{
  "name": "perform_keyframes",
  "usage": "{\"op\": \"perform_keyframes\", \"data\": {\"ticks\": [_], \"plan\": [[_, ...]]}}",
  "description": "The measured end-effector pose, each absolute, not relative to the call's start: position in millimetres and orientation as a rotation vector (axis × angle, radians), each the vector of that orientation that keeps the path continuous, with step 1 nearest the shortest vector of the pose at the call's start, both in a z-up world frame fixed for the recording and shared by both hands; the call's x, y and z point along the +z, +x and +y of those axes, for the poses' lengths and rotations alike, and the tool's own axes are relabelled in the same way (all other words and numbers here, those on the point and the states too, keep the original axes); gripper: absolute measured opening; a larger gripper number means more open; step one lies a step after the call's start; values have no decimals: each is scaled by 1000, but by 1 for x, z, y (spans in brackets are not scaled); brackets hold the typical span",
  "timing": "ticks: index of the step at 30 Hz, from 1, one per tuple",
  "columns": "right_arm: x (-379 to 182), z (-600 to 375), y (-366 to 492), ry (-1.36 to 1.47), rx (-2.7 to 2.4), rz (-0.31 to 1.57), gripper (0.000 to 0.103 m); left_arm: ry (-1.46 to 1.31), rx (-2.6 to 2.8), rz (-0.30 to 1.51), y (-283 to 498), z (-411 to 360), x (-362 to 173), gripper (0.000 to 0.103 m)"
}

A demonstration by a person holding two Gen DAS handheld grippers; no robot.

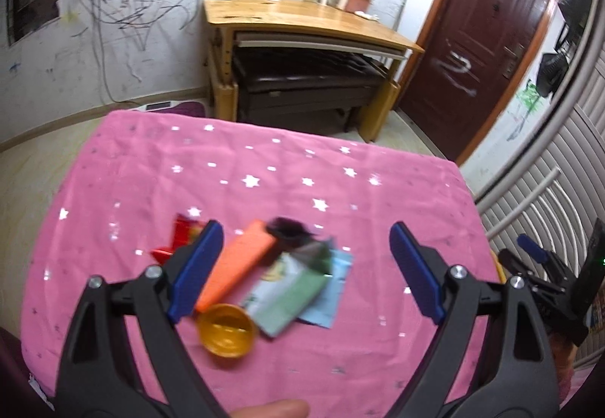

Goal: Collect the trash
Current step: 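Move both grippers back to the trash on the table, then grasp the green-and-white wipes packet with the right gripper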

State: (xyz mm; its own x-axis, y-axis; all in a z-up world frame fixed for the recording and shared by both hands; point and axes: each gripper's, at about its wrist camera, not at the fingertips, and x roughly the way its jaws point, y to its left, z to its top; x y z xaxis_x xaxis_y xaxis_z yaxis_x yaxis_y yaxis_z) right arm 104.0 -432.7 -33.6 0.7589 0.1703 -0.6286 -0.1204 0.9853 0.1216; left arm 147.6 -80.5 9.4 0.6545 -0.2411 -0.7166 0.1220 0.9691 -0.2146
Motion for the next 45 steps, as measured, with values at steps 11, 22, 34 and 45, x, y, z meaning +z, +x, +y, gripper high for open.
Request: {"op": "perform_keyframes", "data": {"ticks": [11,22,34,45], "plan": [[-16,-367,117,15,288,686,77,-205,-135,852,159,-30,-4,91],[-20,-294,134,-36,447,742,81,-189,-106,924,182,-6,-31,94],[-27,-226,153,-94,590,786,81,-143,-138,983,200,-11,-53,94],[-46,-201,174,-81,598,850,75,-167,-166,1005,205,-5,-61,94]]}}
